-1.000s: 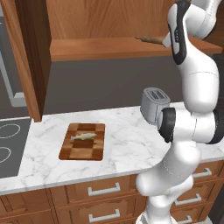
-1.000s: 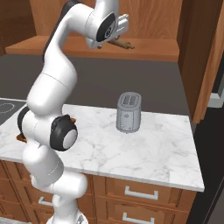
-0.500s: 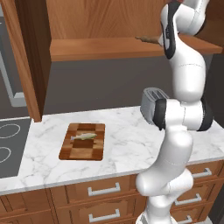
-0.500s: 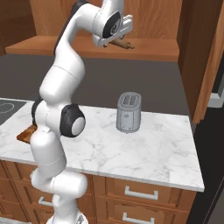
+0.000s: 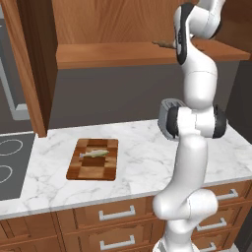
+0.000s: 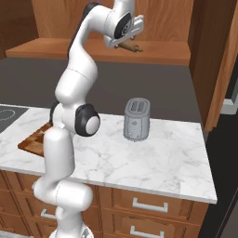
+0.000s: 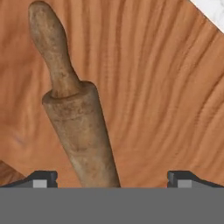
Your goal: Open the cabinet, retrieve the rolling pin, and place it next to the meat on the cutting board to prepare for tenderizing.
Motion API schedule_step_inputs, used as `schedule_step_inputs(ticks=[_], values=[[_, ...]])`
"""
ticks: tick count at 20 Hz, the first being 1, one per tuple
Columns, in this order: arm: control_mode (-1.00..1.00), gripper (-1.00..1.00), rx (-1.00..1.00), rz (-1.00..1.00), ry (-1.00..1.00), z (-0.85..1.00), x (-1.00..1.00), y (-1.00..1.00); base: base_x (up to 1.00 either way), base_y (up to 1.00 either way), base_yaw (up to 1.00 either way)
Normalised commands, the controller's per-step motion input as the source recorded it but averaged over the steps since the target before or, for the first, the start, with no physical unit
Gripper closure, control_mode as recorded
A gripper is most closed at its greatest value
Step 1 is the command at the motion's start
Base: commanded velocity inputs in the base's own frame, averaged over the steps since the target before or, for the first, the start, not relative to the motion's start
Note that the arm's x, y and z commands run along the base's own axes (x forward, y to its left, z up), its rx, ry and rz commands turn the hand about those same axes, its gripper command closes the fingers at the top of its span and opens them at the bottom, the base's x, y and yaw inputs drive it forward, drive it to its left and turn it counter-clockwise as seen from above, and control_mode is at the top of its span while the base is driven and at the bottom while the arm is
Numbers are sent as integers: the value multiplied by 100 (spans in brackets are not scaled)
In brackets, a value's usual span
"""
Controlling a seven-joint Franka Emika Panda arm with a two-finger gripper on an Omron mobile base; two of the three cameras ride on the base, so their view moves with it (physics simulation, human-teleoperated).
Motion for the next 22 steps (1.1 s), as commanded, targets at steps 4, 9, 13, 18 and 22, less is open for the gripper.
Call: schedule_step_inputs(ticks=[4,9,13,18,22], values=[[-100,-100,0,0,7,0,43,-10,0,0,0],[-100,-100,0,0,11,0,36,-8,0,0,0],[-100,-100,-1,0,16,-8,10,0,0,0,0],[-100,100,-2,0,17,-33,0,0,0,0,0],[-100,100,0,0,1,-15,0,0,0,0,0]])
